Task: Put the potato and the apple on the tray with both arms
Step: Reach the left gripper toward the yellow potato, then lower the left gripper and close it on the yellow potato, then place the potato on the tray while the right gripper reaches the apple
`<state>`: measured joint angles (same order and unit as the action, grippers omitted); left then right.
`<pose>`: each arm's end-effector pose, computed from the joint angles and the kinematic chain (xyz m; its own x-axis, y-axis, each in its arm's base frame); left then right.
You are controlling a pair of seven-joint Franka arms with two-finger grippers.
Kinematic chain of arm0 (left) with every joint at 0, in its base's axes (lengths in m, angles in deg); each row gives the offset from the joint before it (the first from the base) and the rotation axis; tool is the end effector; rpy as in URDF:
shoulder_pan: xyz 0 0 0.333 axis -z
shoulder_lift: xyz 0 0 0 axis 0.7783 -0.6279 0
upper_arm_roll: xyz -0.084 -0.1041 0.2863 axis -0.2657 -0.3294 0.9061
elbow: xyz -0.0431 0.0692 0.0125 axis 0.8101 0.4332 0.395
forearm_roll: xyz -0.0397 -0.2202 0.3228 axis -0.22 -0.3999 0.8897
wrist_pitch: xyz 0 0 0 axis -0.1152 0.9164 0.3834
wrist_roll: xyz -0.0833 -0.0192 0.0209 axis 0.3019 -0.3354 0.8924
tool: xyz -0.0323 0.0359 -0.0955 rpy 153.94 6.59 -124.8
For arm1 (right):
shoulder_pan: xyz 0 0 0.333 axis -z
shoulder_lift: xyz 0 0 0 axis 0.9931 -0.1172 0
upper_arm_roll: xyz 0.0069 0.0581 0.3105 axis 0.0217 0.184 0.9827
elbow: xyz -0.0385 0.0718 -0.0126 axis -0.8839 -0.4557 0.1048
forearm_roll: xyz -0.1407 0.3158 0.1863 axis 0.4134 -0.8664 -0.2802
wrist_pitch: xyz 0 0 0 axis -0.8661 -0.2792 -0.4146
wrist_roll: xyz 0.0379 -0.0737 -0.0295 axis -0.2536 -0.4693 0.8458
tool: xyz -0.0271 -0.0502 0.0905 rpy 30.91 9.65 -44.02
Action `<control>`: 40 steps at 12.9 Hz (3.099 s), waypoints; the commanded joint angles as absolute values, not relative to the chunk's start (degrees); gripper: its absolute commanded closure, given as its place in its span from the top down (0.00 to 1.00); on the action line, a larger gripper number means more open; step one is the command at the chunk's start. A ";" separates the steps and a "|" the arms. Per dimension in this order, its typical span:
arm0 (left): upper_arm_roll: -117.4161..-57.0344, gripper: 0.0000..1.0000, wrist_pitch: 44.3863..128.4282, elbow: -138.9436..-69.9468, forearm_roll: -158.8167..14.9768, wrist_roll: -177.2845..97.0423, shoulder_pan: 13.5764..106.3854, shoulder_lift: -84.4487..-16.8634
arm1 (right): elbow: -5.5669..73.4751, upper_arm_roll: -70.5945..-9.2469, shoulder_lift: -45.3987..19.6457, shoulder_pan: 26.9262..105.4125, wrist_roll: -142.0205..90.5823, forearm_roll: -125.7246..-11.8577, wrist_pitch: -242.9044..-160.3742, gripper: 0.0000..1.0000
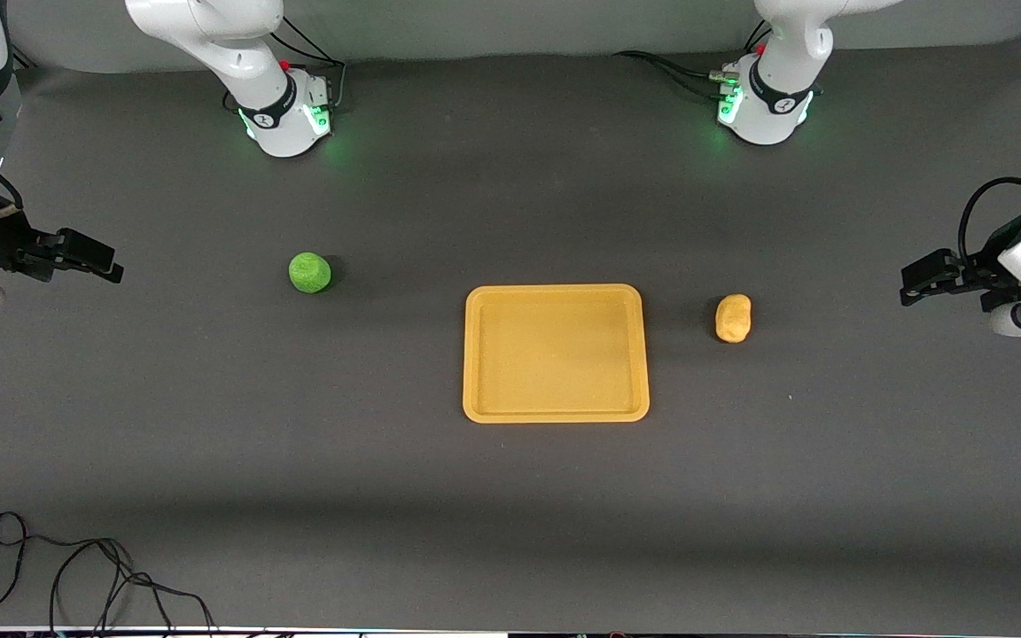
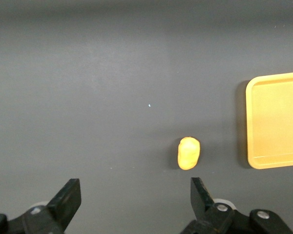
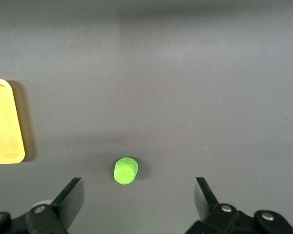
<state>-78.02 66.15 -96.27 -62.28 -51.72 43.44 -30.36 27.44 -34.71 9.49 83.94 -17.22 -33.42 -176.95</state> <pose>0.5900 -0.0091 0.5706 0.9935 -0.1141 0.0006 -0.1141 -0.9935 0.0032 0.5598 -0.0061 0.5955 0.9958 -0.0766 -0.0497 -0.0779 -0.9967 -0.0241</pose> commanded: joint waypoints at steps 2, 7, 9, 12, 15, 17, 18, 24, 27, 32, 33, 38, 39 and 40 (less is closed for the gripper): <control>-77.86 1.00 64.34 -95.61 -60.38 -53.60 43.11 -30.31 | 27.49 -34.56 10.06 83.97 -17.26 -34.41 -177.34 1.00; -77.86 1.00 64.34 -96.31 -60.38 -53.26 42.84 -30.31 | 27.39 -34.56 9.97 83.88 -17.43 -34.41 -177.34 1.00; -78.04 1.00 65.48 -98.67 -60.47 -53.16 43.28 -30.83 | 27.48 -34.56 9.97 83.88 -17.96 -34.41 -177.42 1.00; -78.48 1.00 68.37 -102.72 -61.43 -52.81 46.78 -34.16 | 27.57 -34.56 9.97 83.80 -17.96 -34.23 -177.69 1.00; -78.48 1.00 71.45 -103.08 -62.31 -50.53 52.41 -41.01 | 27.74 -34.56 9.97 83.80 -17.96 -34.23 -177.86 1.00; -78.48 1.00 75.05 -103.26 -65.63 -50.09 55.13 -45.32 | 27.66 -34.56 9.80 83.80 -17.96 -34.23 -177.86 1.00; -78.48 1.00 74.02 -103.69 -66.78 -49.22 56.45 -46.21 | 27.66 -34.56 9.71 83.80 -17.96 -34.23 -177.95 1.00; -78.39 0.99 80.84 -115.46 -66.62 -49.82 55.77 -50.52 | 27.66 -34.56 9.80 83.88 -18.05 -34.23 -177.86 1.00; -78.30 0.96 86.04 -119.16 -66.18 -51.05 54.71 -52.10 | 27.57 -34.56 9.80 83.88 -18.05 -34.23 -177.95 1.00; -78.30 0.11 86.49 -118.99 -65.92 -51.14 54.80 -52.63 | 27.22 -34.47 9.88 83.53 -17.96 -34.06 -178.13 1.00; -78.39 0.07 85.36 -118.12 -66.70 -51.06 54.62 -51.07 | 27.30 -34.56 9.88 83.53 -18.05 -34.05 -178.04 1.00; -79.71 0.03 78.75 -97.67 -77.78 -36.07 61.02 -54.54 | 27.65 -34.56 9.88 83.10 -17.96 -34.06 -178.13 1.00; -79.71 0.04 79.63 -94.24 -77.69 -30.11 63.47 -57.61 | 28.27 -34.56 10.23 82.31 -17.53 -34.05 -178.22 1.00; -79.71 0.06 80.68 -91.60 -77.26 -24.48 65.41 -60.34 | 28.88 -34.47 10.85 81.43 -17.18 -34.32 -178.30 1.00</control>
